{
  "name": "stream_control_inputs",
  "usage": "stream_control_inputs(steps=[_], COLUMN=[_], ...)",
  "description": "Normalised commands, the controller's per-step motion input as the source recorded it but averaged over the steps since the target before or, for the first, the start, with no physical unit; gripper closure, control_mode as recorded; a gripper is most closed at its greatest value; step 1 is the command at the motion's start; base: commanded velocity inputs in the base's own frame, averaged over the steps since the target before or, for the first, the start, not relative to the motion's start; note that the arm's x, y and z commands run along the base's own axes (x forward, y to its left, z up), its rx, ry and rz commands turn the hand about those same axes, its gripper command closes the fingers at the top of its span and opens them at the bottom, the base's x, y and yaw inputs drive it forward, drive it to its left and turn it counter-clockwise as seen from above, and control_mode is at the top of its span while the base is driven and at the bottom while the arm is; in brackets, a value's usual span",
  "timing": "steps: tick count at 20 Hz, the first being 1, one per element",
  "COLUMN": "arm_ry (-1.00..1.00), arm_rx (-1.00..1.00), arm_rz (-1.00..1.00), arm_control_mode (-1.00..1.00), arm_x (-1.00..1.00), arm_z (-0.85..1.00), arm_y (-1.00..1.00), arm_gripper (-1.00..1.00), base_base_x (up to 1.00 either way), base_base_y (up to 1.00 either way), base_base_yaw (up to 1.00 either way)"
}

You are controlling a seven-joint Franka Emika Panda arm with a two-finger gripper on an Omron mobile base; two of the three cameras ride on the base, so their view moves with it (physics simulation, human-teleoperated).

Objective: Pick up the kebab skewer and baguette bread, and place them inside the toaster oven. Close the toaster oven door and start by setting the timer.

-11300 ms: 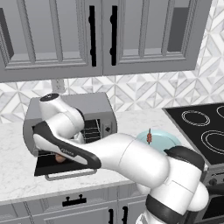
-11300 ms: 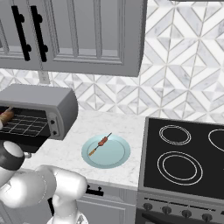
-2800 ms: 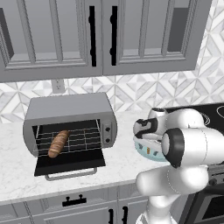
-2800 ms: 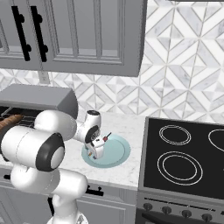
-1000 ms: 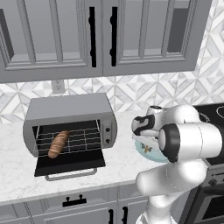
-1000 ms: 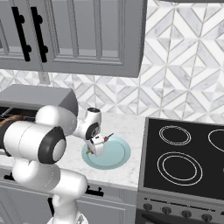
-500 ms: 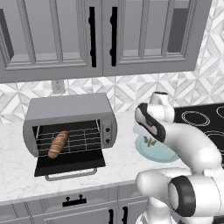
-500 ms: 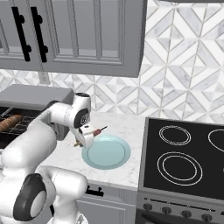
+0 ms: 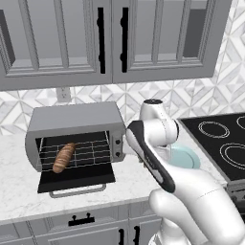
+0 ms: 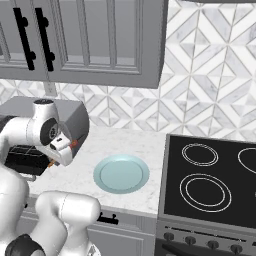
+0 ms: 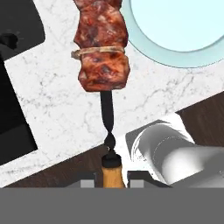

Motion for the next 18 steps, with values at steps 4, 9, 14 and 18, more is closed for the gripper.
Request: stream_control_inputs(steps=[4,9,14,18], arm_ry=[0.08,0.08,0.03,0.03], arm_rx=[-0.02,0.00,0.00,0.00], arm_rz=[0.27,0.23,0.22,0.12], arm_control_mode=[-1.00,-1.00,-1.00,-1.00], arm_x=[-0.02,-0.12,0.00,0.01], arm_z=[0.48,0.09,0.00,0.00], arm_y=[1.00,1.00,0.88,0.55], arm_gripper=[1.00,1.00,1.00,1.00], base_base_x=[0.00,0.00,0.00,0.00], base_base_y=[0.00,0.00,0.00,0.00], base_base_yaw=[0.00,0.00,0.00,0.00])
